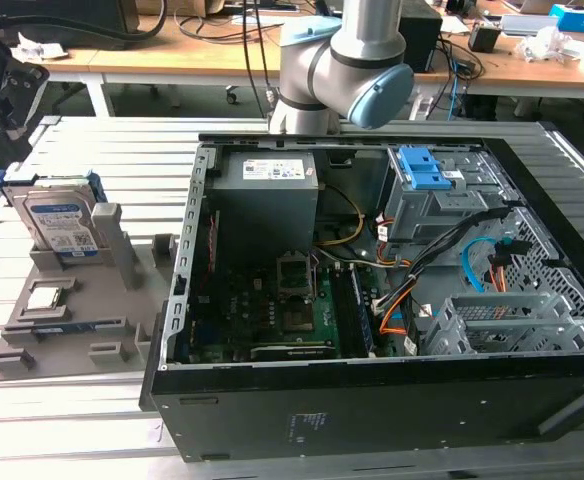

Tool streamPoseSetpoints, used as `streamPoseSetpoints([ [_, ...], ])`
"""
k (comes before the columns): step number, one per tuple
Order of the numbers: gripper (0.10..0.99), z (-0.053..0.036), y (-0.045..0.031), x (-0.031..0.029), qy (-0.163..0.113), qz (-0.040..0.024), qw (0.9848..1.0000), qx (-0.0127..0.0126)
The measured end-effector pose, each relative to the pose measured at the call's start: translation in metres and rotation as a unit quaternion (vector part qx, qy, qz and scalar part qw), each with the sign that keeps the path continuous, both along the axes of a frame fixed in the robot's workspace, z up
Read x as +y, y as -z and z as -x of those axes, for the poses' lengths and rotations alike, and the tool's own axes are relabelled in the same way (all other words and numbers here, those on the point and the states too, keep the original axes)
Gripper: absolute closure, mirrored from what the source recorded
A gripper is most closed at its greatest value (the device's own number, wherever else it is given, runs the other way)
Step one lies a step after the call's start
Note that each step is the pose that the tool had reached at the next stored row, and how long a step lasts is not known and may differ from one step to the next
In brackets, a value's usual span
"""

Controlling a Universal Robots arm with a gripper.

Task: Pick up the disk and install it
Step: 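Reach for the disk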

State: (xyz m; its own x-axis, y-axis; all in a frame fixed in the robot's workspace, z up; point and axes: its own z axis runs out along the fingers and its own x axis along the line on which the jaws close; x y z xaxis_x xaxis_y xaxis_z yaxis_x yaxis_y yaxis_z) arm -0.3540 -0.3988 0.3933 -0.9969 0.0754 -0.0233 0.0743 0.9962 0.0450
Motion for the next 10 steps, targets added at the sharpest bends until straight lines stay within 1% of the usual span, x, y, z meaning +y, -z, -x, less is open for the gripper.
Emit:
streamPoseSetpoints([
  [5, 0.980, 0.0069, 0.0000, 0.0000, 0.000, 0.0000, 1.0000, 0.0000],
  [6, 0.980, 0.0107, 0.0000, 0.0000, 0.000, 0.0000, 1.0000, 0.0000],
  [10, 0.980, 0.0165, 0.0000, 0.0000, 0.000, 0.0000, 1.0000, 0.0000],
])
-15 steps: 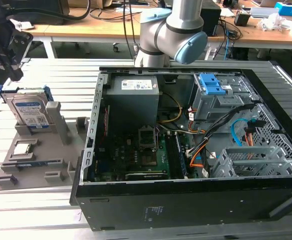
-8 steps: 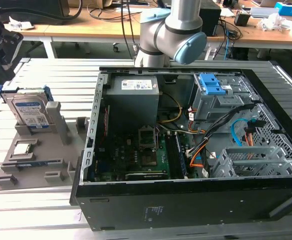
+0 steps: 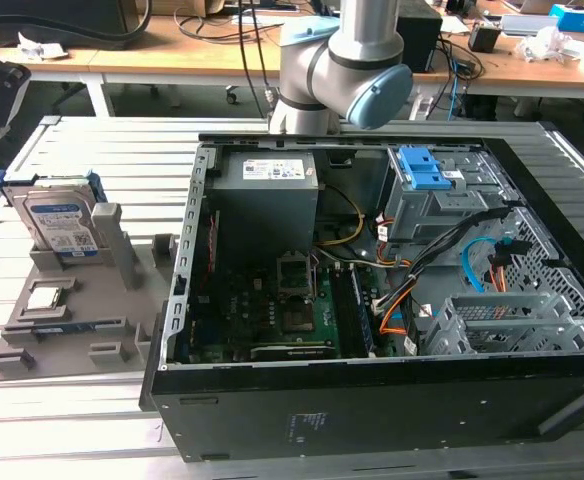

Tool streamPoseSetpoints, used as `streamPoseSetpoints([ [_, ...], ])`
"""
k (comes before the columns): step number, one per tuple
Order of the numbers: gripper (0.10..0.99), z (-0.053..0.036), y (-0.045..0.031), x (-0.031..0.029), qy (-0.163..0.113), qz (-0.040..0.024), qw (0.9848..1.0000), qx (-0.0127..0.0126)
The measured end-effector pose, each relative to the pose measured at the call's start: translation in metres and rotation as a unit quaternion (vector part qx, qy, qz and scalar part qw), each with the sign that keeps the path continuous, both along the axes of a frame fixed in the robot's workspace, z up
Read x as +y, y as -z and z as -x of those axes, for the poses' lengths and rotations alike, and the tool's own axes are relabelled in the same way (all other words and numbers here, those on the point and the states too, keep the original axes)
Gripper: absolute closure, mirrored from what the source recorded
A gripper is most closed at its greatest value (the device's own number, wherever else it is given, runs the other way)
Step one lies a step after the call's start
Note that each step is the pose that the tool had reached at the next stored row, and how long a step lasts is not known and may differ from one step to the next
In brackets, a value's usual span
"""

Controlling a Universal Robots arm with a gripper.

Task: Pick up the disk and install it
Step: 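Reach for the disk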

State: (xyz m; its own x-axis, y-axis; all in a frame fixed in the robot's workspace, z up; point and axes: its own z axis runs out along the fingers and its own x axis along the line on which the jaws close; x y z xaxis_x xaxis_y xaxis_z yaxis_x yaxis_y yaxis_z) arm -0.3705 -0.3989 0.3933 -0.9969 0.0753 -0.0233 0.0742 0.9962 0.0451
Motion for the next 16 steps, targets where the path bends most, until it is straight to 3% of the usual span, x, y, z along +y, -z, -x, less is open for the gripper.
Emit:
streamPoseSetpoints([
  [16, 0.980, 0.0311, 0.0000, 0.0000, 0.000, 0.0000, 1.0000, 0.0000],
])
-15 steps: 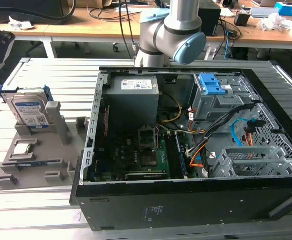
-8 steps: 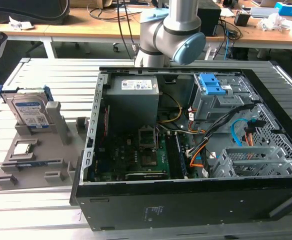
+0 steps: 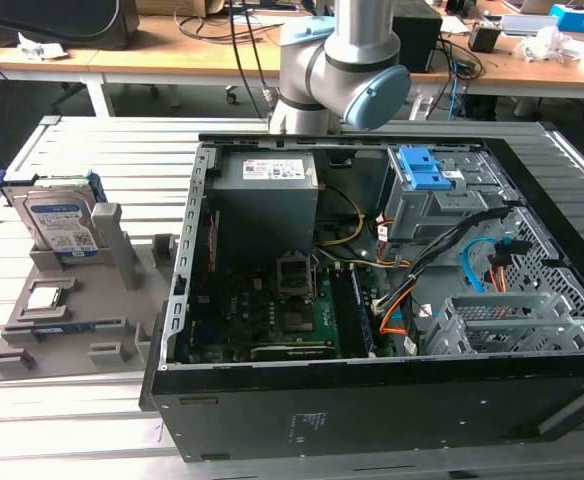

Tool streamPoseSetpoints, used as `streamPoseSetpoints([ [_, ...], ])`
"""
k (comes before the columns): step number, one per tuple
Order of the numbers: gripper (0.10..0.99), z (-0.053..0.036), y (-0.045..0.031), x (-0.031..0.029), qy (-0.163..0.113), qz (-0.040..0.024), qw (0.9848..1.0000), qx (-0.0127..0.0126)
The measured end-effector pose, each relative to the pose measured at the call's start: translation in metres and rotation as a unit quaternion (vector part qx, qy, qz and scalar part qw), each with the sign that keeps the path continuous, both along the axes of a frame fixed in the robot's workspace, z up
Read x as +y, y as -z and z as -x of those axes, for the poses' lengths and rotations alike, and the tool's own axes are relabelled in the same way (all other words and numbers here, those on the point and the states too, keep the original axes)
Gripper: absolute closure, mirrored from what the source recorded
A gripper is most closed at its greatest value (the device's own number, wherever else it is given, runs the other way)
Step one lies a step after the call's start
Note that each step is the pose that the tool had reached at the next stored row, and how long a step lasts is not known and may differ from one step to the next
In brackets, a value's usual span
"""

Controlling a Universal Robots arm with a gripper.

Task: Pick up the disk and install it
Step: 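Reach for the disk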

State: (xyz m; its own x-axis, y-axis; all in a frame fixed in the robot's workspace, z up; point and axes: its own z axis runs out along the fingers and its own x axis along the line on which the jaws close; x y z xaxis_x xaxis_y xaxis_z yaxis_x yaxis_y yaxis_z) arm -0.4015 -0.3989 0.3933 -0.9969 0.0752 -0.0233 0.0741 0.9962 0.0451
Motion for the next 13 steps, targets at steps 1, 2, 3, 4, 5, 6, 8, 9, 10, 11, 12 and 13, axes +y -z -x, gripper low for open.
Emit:
streamPoseSetpoints([
  [1, 0.980, 0.0019, 0.0000, 0.0000, 0.000, 0.0000, 1.0000, 0.0000],
  [2, 0.980, 0.0032, 0.0000, 0.0000, 0.000, 0.0000, 1.0000, 0.0000],
  [3, 0.980, 0.0048, 0.0000, 0.0000, 0.000, 0.0000, 1.0000, 0.0000],
  [4, 0.980, 0.0061, 0.0000, 0.0000, 0.000, 0.0000, 1.0000, 0.0000],
  [5, 0.980, 0.0082, 0.0000, 0.0000, 0.000, 0.0000, 1.0000, 0.0000],
  [6, 0.980, 0.0111, 0.0000, 0.0000, 0.000, 0.0000, 1.0000, 0.0000],
  [8, 0.980, 0.0137, 0.0000, 0.0000, 0.000, 0.0000, 1.0000, 0.0000],
  [9, 0.980, 0.0168, 0.0000, 0.0000, 0.000, 0.0000, 1.0000, 0.0000],
  [10, 0.980, 0.0186, 0.0000, 0.0000, 0.000, 0.0000, 1.0000, 0.0000],
  [11, 0.980, 0.0197, 0.0000, 0.0000, 0.000, 0.0000, 1.0000, 0.0000],
  [12, 0.980, 0.0199, 0.0000, 0.0000, 0.000, 0.0000, 1.0000, 0.0000],
  [13, 0.980, 0.0200, 0.0000, 0.0000, 0.000, 0.0000, 1.0000, 0.0000],
])
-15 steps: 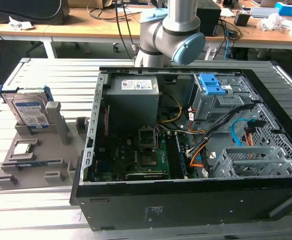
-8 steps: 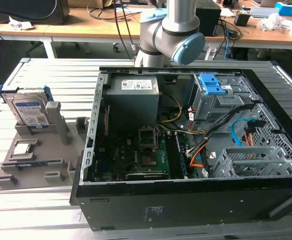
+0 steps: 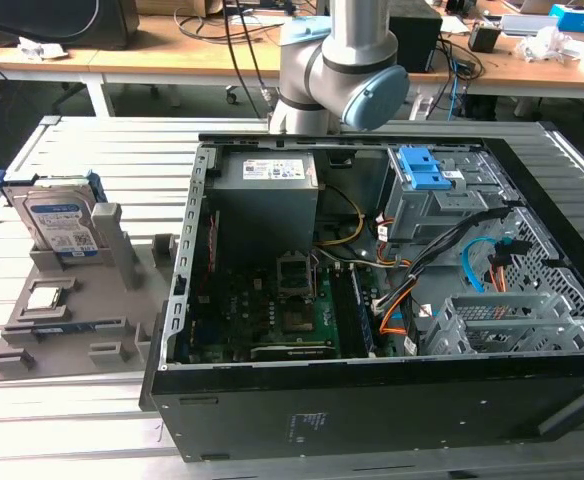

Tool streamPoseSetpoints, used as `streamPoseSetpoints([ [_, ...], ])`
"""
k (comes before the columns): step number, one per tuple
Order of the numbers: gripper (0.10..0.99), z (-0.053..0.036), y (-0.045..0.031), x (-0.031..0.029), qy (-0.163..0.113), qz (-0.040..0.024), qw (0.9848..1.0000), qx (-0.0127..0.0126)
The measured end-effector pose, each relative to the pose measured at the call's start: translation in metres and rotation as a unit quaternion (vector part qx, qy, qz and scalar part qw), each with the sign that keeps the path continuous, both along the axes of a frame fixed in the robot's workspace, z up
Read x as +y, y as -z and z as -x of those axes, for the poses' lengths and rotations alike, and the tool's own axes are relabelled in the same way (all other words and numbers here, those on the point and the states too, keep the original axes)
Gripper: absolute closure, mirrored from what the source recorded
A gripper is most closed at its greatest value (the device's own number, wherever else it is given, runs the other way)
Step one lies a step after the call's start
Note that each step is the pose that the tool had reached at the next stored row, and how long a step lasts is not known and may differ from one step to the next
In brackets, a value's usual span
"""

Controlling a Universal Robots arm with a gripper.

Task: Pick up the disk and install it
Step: 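Reach for the disk, then pick up the disk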

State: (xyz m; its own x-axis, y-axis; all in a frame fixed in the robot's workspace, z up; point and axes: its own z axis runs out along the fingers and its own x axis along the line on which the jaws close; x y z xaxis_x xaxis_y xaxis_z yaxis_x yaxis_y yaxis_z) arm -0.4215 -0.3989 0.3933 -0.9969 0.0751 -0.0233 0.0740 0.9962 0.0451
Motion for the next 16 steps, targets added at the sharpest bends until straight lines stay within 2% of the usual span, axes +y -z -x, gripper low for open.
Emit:
streamPoseSetpoints([
  [13, 0.980, 0.0012, 0.0000, 0.0000, 0.000, 0.0000, 1.0000, 0.0000],
  [16, 0.980, 0.0013, 0.0000, 0.0001, -0.020, 0.0000, 0.9998, 0.0000],
])
